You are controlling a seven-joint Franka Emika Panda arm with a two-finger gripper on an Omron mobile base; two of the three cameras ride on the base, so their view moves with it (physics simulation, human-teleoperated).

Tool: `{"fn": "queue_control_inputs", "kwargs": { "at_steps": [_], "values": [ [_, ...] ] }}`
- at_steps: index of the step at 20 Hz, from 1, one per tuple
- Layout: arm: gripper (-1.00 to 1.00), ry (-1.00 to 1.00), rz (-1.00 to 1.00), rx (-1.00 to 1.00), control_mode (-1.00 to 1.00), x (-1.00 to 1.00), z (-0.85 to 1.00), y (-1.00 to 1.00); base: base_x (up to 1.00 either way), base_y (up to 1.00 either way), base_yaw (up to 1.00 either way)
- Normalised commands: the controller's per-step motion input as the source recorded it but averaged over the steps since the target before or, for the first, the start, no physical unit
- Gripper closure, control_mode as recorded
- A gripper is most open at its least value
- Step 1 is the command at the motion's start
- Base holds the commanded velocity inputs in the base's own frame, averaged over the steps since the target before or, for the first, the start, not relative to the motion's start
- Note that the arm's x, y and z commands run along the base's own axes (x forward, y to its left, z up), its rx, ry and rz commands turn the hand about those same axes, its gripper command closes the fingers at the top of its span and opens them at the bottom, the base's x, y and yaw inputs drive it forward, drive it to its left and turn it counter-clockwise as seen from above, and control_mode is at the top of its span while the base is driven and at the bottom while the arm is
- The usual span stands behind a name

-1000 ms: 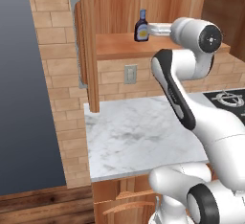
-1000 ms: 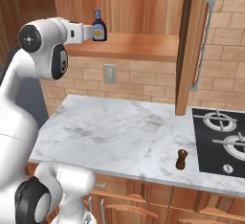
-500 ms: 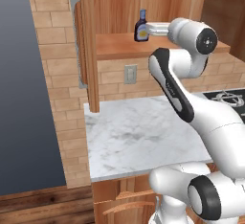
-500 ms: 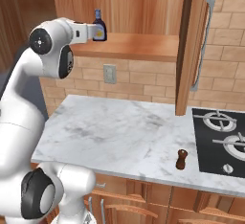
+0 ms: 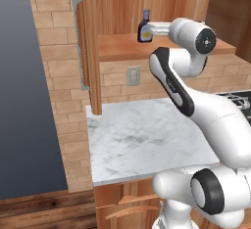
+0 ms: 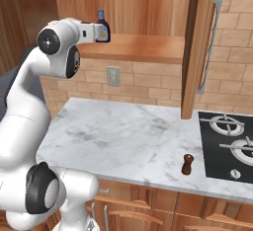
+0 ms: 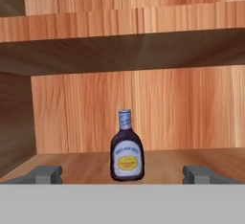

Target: Take 2 condiments from the cabinet and move them on the counter near the stove.Make sure the condiments are lined up with each other, next to each other.

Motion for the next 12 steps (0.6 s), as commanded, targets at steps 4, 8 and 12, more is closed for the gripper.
{"fn": "queue_control_inputs", "kwargs": {
  "at_steps": [4,8,12],
  "values": [
    [-1.00,0.00,0.00,0.00,-1.00,0.33,0.00,0.00,0.00,0.00,0.00],
    [-1.00,0.00,0.00,0.00,-1.00,0.33,0.00,0.01,0.00,0.00,0.00],
    [-1.00,0.00,0.00,0.00,-1.00,0.29,0.00,0.02,0.00,0.00,0.00]
  ]
}}
